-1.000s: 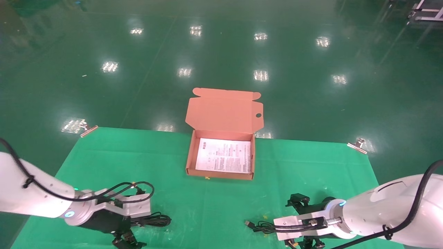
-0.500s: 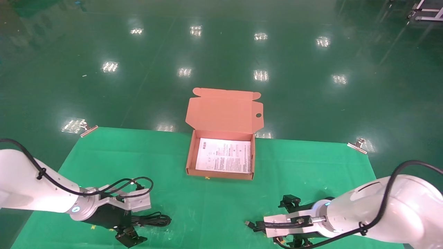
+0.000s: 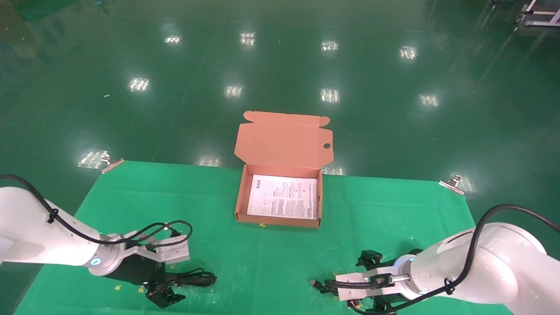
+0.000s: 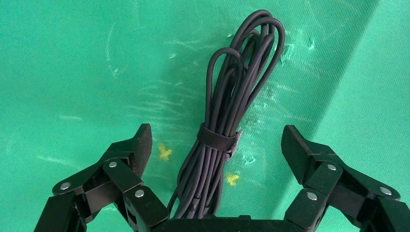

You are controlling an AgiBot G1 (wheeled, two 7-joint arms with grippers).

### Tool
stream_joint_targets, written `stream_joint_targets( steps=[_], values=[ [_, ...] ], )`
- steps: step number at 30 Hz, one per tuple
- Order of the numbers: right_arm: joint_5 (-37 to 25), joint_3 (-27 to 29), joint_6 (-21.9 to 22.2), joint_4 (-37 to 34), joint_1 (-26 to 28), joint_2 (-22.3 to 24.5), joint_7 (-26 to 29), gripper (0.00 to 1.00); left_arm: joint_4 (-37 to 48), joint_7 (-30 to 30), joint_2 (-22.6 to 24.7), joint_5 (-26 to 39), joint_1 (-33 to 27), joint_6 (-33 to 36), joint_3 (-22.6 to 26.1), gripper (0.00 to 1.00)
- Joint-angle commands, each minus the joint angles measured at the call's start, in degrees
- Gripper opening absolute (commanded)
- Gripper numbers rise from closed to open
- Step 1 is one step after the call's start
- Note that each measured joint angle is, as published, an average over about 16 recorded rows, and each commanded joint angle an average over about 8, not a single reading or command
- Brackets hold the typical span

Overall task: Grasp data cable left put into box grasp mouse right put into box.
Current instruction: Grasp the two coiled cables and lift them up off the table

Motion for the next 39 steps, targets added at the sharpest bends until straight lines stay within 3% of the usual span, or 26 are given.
stream_joint_targets(
  steps=[1, 39],
  values=[
    [-0.03, -0.02, 0.06, -0.12, -0.01, -0.05, -0.03, 0.0, 0.15, 0.05, 0.06, -0.02, -0.06, -0.07, -0.01, 0.0],
    [0.22, 0.12, -0.27, 0.69, 0.1, 0.36, 0.19, 0.0, -1.1, -0.39, -0.36, -0.03, 0.25, 0.36, 0.01, 0.0]
  ],
)
